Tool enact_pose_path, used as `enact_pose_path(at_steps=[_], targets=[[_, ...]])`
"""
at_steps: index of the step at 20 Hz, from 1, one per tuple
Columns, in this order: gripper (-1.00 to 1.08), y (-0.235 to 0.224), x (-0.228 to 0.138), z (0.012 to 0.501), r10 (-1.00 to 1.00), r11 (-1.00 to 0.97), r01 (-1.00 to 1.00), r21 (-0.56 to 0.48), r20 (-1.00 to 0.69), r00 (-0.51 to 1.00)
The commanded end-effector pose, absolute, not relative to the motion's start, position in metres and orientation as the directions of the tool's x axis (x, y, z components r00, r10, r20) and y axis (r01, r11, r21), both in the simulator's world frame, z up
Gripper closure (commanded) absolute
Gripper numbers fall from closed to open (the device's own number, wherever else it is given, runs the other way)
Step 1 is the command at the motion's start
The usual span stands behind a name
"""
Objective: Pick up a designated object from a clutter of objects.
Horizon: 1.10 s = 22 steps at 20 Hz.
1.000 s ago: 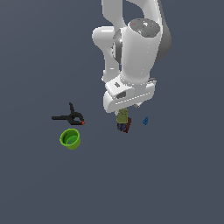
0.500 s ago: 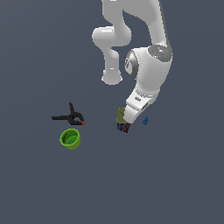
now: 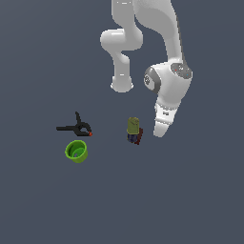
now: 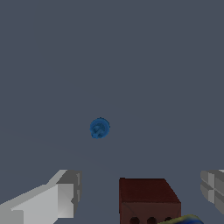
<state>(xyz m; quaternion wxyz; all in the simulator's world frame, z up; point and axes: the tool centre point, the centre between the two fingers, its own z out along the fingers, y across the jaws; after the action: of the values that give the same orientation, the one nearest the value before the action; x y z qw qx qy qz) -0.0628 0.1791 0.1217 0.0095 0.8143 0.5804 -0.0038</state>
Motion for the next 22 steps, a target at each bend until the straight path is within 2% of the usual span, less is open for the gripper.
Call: enact_pose_path(at_steps=[1,10,22], targets=[[-0.92,0.189,-0.072,0.112,0.967,-0.253,0.968,0.008,-0.012,0.253],[-0.92,0.209,-0.090,0.094,0.994,-0.109,0.994,0.000,-0.001,0.109],[-0.92,0.209,-0.092,0.076,0.995,-0.103,0.995,-0.001,0.000,0.103]])
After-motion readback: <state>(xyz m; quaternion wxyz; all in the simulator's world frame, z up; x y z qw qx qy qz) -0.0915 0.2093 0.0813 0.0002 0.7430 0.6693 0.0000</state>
